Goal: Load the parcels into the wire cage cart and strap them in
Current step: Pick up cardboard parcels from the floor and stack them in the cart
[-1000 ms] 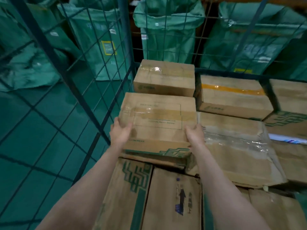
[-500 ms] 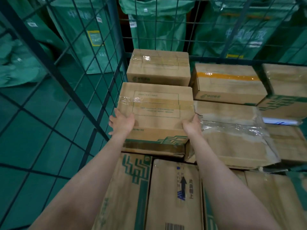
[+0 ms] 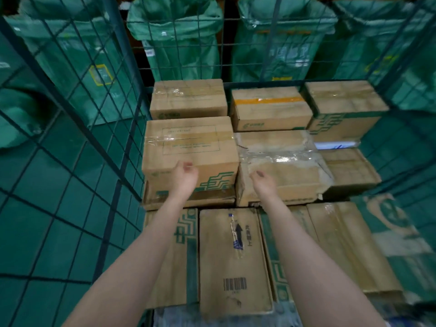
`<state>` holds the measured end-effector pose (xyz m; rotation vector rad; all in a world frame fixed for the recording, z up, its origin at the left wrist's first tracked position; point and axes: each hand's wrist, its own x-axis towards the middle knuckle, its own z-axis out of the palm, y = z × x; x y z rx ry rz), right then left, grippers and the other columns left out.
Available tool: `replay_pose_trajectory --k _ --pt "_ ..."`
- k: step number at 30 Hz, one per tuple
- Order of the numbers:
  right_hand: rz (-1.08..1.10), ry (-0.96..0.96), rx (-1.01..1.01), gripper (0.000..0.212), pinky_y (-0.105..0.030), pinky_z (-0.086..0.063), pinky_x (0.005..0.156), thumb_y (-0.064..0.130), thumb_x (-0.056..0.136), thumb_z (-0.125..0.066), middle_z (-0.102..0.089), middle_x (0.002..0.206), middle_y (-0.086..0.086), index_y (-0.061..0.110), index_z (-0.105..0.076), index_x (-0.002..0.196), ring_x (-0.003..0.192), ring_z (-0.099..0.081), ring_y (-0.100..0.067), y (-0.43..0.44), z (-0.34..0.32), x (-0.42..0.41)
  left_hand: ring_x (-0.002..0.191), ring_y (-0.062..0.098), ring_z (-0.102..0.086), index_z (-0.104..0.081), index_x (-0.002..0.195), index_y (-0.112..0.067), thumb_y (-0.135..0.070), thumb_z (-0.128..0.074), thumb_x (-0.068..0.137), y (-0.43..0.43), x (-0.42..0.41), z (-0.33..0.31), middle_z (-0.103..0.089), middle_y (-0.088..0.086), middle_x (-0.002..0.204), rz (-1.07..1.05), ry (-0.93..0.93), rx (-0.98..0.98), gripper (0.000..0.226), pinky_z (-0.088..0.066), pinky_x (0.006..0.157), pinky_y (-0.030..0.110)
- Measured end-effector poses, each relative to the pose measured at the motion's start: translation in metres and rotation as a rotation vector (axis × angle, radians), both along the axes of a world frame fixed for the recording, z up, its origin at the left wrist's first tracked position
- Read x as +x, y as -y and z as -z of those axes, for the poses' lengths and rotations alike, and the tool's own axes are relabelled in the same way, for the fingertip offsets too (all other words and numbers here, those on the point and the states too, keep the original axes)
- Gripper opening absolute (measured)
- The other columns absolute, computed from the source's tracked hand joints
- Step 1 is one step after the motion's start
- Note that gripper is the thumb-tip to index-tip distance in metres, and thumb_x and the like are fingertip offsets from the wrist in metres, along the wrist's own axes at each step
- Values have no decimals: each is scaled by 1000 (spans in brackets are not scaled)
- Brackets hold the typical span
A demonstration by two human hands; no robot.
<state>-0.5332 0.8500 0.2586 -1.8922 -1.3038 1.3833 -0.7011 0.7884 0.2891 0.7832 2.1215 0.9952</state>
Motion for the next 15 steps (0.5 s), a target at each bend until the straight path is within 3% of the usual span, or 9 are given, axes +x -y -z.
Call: replay_pose_trajectory --k 4,8,12,15 --pt "114 -71 -18 41 -34 -38 100 23 98 -44 -51 120 -3 9 -47 137 118 -49 -27 27 -6 36 112 19 -53 -55 119 -12 -10 -50 95 10 47 -4 -56 5 125 74 98 9 25 -38 85 22" --pt "264 -136 -44 42 -39 -40 105 22 96 -46 -51 136 -10 8 -49 136 124 -47 -29 58 -7 85 86 9 -52 -55 114 -16 -13 -48 96 22 101 -12 -55 -1 108 235 133 21 20 -42 71 20" --pt "384 -173 -106 40 -37 -47 88 26 98 -43 -52 132 -8 12 -49 135 117 -51 -29 89 -4 135 92 12 -50 -58 107 -18 -17 -48 96 35 150 -6 -55 -4 105 335 98 13 14 -38 78 24" --pt "397 -152 -96 24 -35 -47 79 23 98 -42 -53 114 -9 14 -55 115 101 -53 -28 117 1 174 95 14 -50 -60 112 -13 -13 -47 96 49 189 0 -58 1 112 376 109 -24 21 -40 74 23"
